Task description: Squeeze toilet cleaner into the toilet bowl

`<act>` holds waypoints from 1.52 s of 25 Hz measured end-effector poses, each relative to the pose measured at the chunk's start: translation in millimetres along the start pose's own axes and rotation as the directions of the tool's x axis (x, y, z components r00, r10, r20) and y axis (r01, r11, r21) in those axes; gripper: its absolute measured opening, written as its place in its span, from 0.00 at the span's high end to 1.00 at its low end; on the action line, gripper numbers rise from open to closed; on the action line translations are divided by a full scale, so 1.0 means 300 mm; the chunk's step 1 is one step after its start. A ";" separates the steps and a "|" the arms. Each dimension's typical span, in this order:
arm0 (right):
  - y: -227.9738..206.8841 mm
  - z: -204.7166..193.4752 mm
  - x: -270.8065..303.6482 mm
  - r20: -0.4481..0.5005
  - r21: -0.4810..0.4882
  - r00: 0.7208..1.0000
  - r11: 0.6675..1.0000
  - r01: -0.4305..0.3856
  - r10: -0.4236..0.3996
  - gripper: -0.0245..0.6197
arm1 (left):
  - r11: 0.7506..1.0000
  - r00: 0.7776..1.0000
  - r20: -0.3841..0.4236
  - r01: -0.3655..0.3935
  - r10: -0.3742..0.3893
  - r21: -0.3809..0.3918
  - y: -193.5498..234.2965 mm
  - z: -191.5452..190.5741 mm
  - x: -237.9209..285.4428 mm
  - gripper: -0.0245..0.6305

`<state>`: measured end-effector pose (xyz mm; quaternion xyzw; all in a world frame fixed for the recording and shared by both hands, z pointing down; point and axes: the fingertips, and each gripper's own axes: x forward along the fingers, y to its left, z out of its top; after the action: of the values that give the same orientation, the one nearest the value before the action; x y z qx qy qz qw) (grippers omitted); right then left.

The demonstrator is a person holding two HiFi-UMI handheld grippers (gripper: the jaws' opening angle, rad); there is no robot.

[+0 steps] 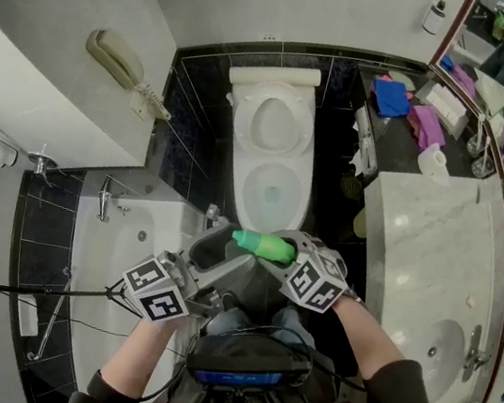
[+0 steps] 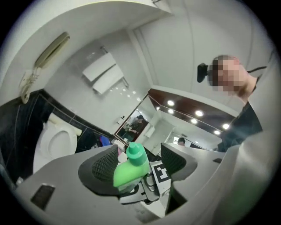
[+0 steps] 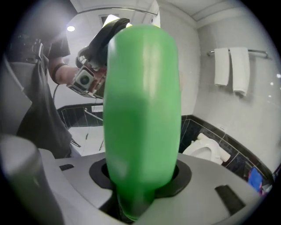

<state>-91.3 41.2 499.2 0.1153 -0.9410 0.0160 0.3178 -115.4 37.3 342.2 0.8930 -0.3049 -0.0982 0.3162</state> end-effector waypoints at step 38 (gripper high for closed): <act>0.191 0.045 -0.042 0.046 0.068 0.906 0.903 -0.423 0.421 0.67 | 0.907 0.954 -0.189 0.284 -0.234 0.310 -0.055 -0.012 0.008 0.78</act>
<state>-102.6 98.1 483.4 -0.0788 -0.9470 0.1185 0.2879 -104.1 47.7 334.9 0.9709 -0.1714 -0.0200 0.1664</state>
